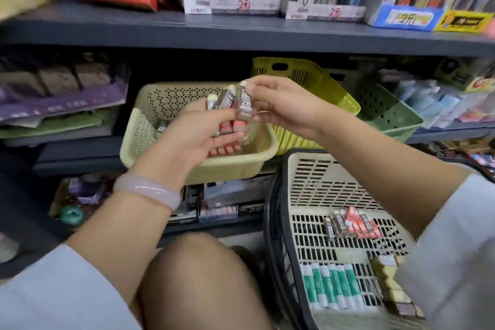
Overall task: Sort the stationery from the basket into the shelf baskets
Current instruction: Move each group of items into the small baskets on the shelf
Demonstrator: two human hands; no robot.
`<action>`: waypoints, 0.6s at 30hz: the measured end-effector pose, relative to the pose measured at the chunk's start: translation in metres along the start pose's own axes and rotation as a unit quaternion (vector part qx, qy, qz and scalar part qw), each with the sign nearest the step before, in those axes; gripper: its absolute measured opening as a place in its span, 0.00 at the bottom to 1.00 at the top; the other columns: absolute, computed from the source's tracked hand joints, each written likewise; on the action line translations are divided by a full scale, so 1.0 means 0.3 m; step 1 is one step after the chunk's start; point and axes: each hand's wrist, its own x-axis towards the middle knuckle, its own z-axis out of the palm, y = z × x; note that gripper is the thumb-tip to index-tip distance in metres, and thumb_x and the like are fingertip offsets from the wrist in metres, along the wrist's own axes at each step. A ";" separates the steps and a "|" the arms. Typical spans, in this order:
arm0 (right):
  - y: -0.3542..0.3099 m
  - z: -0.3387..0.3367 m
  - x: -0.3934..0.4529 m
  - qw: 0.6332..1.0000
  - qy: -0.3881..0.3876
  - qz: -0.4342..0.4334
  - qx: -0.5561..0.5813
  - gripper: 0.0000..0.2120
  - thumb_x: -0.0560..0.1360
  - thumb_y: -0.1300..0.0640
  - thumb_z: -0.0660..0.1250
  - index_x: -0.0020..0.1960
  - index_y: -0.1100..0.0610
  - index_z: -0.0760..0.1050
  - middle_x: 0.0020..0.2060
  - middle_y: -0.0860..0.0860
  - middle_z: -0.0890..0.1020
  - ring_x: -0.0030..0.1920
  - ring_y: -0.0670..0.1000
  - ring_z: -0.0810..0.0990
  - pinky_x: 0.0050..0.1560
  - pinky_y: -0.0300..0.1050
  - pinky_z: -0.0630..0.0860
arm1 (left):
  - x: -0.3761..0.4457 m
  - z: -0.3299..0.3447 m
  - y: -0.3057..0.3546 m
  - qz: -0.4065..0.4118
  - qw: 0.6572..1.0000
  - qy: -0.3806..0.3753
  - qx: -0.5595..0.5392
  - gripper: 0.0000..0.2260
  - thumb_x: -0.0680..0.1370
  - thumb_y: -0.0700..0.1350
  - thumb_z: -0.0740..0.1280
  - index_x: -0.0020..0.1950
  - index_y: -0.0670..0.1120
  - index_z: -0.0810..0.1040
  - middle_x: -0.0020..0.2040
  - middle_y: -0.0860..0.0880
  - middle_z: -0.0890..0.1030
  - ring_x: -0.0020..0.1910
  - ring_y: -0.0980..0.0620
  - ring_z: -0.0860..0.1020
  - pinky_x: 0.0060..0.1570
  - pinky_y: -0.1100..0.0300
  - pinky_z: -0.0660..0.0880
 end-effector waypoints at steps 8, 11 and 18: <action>0.081 0.102 0.320 0.925 0.065 0.129 -0.351 0.08 0.78 0.58 0.61 0.50 0.63 0.74 0.38 0.56 0.78 0.35 0.51 0.77 0.42 0.44 0.79 | 0.115 -0.283 0.006 0.013 0.991 0.130 0.000 0.07 0.72 0.33 0.69 0.48 0.41 0.76 0.45 0.43 0.81 0.41 0.48 0.82 0.32 0.64 0.78; 0.155 0.114 0.421 0.897 0.048 0.189 -0.396 0.12 0.78 0.61 0.60 0.36 0.56 0.68 0.32 0.52 0.74 0.31 0.49 0.73 0.37 0.39 0.74 | 0.138 -0.308 -0.010 0.001 0.992 0.122 -0.024 0.06 0.72 0.33 0.69 0.47 0.41 0.77 0.45 0.42 0.81 0.41 0.47 0.82 0.32 0.63 0.79; 0.263 0.143 0.532 0.891 0.043 0.303 -0.335 0.20 0.80 0.54 0.56 0.67 0.65 0.64 0.33 0.52 0.74 0.31 0.46 0.74 0.39 0.39 0.76 | 0.180 -0.309 -0.016 -0.006 0.991 0.116 -0.064 0.06 0.72 0.33 0.69 0.46 0.42 0.76 0.45 0.42 0.81 0.44 0.45 0.82 0.32 0.62 0.79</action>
